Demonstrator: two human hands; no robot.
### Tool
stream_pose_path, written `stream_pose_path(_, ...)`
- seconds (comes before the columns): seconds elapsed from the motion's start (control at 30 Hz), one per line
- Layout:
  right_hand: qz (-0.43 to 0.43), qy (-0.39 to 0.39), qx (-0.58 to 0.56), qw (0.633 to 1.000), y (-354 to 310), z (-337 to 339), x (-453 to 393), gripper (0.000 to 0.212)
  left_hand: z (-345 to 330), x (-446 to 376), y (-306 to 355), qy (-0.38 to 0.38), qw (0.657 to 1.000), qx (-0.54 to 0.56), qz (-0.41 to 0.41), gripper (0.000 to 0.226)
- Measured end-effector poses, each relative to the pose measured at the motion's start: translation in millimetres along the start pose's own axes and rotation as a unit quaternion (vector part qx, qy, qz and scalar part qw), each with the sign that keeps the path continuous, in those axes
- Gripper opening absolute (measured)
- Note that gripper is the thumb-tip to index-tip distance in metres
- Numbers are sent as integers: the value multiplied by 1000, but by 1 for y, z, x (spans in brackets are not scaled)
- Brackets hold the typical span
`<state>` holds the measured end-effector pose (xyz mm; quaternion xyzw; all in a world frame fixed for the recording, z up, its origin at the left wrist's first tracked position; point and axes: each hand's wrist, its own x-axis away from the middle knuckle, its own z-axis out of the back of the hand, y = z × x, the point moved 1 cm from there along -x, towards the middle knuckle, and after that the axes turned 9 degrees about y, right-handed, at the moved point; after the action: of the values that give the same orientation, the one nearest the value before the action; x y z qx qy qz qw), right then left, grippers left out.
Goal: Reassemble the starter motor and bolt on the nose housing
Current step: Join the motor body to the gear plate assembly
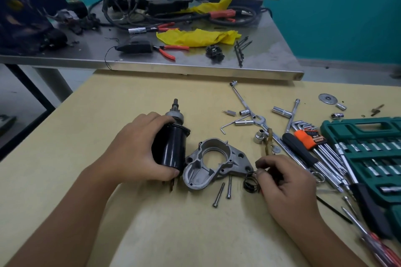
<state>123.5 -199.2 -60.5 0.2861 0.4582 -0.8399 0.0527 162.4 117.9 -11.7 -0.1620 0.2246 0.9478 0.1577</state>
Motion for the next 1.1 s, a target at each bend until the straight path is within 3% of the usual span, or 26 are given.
stream_pose_path(0.13,32,43,15,998,-7,4,1,18,-2,-1,0,22,1000,18,-2,90)
stream_pose_path(0.27,69,108,113,985,-5,17,-9,21,-4,-1,-2,31,999,34,15,86)
stream_pose_path(0.47,-55,-50,279,957,11,18,-18,39,-6,-5,-9,62,993,53,86,81)
stream_pose_path(0.63,-79,-67,309,945,8,15,-22,36,-10,-2,-8,75,989,-12,125,100)
stream_pose_path(0.83,-94,-86,323,938,10,14,-22,38,-12,-2,-5,98,987,-11,127,99)
stream_pose_path(0.93,-82,-61,277,956,16,15,-21,33,-13,-4,-4,103,986,-15,129,96)
stream_pose_path(1.03,-78,18,112,991,18,23,-24,27,-12,-3,-6,99,987,-15,124,95)
stream_pose_path(1.1,-100,46,-23,994,19,29,-26,16,-12,0,-6,92,988,-13,122,97)
